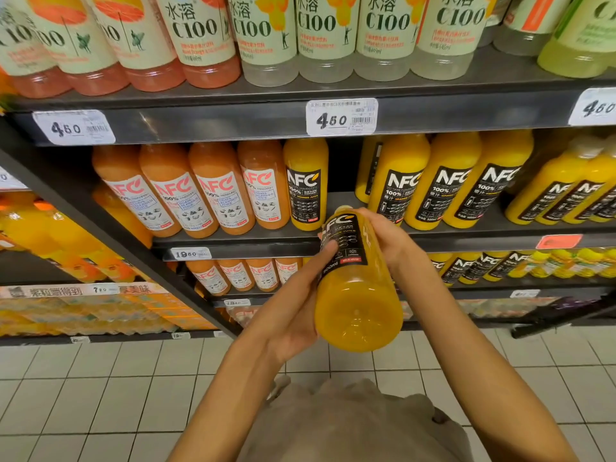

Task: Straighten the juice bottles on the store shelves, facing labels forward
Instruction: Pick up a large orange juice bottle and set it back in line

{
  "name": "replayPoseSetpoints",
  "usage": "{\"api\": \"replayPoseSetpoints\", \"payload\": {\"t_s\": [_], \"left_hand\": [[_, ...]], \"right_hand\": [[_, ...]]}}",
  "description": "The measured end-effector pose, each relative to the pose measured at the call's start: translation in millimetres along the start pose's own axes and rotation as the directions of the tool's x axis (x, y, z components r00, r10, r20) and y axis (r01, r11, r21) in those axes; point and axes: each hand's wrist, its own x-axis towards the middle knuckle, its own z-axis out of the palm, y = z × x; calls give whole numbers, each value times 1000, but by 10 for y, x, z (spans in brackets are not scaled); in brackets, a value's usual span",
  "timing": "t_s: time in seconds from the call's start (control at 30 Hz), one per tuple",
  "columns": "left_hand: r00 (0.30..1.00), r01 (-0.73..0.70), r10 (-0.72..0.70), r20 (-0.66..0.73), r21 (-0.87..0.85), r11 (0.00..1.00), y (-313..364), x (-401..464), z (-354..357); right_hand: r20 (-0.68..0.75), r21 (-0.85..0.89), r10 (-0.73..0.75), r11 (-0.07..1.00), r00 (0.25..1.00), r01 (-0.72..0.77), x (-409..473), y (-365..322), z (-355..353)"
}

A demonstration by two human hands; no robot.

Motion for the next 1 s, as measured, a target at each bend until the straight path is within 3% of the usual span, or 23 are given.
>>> {"api": "replayPoseSetpoints", "payload": {"t_s": [0.17,0.37,0.53,0.63,0.83,1.0], "left_hand": [[1000,-30,30,3,36,999,10,-5,30],[986,-91,122,-115,248,965,-128,70,1],[927,-226,333,-171,453,862,-214,192,-111],[914,-261,380,-139,515,817,-245,275,-195],[899,-321,438,-18,653,686,-330,513,-373],[952,-251,302,48,687,682,-348,680,-554]], "right_hand": [[18,33,-3,999,1000,2,-2,5,51],[132,100,-235,970,963,223,-55,-224,84],[85,-297,-321,896,943,331,-136,-257,106],[77,-306,-377,872,923,382,-180,-221,86],[89,-111,-565,813,820,572,-284,-107,-10],[297,-120,-671,680,680,724,-409,-22,-22]]}}
